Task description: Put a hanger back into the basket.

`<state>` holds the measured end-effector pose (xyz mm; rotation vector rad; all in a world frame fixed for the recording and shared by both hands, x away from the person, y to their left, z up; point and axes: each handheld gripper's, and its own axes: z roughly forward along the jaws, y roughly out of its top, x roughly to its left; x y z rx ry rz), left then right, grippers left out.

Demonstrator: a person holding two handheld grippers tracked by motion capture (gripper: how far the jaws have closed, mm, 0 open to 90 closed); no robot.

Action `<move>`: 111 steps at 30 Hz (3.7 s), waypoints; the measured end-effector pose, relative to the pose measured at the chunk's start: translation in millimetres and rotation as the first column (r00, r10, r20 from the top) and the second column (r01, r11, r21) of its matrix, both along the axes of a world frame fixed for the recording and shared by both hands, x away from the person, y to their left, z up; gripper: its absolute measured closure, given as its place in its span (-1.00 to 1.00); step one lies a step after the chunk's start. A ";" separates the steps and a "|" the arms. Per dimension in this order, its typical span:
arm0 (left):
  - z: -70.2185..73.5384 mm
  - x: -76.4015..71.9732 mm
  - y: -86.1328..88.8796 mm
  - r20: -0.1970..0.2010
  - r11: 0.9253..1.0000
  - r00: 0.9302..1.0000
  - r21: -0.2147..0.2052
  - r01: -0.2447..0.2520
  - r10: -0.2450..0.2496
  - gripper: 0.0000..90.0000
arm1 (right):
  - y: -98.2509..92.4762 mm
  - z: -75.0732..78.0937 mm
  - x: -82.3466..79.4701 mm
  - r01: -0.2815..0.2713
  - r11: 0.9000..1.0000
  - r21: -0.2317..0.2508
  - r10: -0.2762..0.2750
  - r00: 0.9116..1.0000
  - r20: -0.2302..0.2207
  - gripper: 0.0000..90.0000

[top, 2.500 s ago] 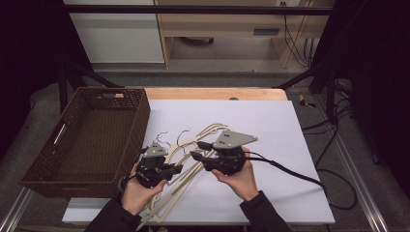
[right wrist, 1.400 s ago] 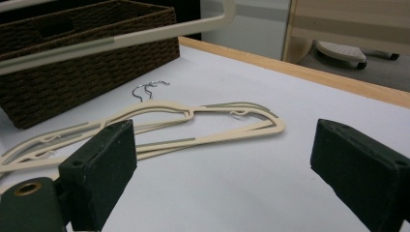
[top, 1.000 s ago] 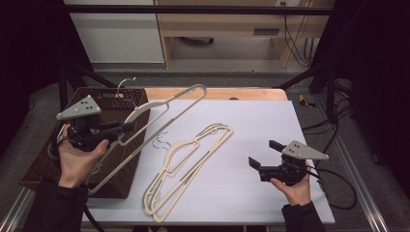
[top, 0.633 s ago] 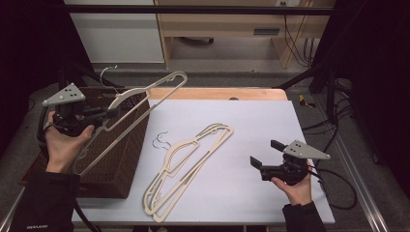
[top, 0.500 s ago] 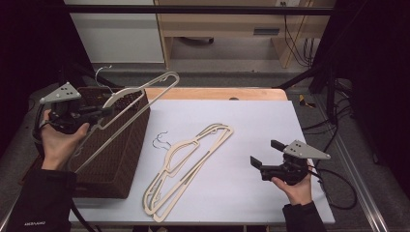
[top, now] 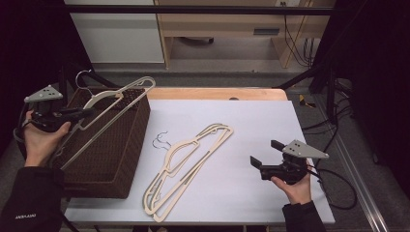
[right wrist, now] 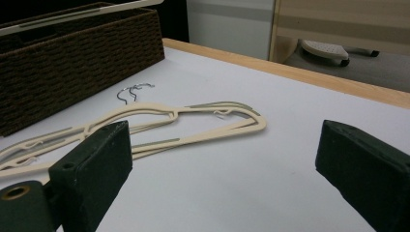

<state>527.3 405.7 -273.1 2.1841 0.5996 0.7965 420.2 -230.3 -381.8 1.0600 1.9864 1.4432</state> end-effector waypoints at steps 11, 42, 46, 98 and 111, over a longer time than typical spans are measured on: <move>-21.7 -3.7 31.0 -0.034 0.997 0.996 -0.017 -0.078 0.078 0.90 | -1.1 -1.0 0.8 -0.002 1.000 -0.015 0.002 1.000 0.002 -0.87; -89.2 -33.2 24.7 -0.317 0.832 0.821 -0.142 -0.537 0.475 0.23 | 2.6 -3.6 2.0 -0.005 1.000 -0.018 0.005 1.000 -0.009 -0.87; -79.0 -46.1 16.6 -0.288 0.828 0.840 -0.202 -0.523 0.460 -0.05 | 2.6 -3.5 1.8 -0.005 1.000 -0.016 0.004 1.000 -0.009 -0.87; -127.0 -115.3 -187.0 -0.323 0.979 0.946 -0.192 -0.073 0.007 -0.34 | 6.9 -4.3 -0.7 -0.037 0.999 -0.016 0.037 0.999 -0.018 -0.87; -165.5 -97.2 -196.5 -0.414 0.977 0.891 -0.020 -0.212 0.185 -0.11 | 9.8 -6.4 0.3 -0.043 0.999 -0.023 0.042 0.999 -0.025 -0.87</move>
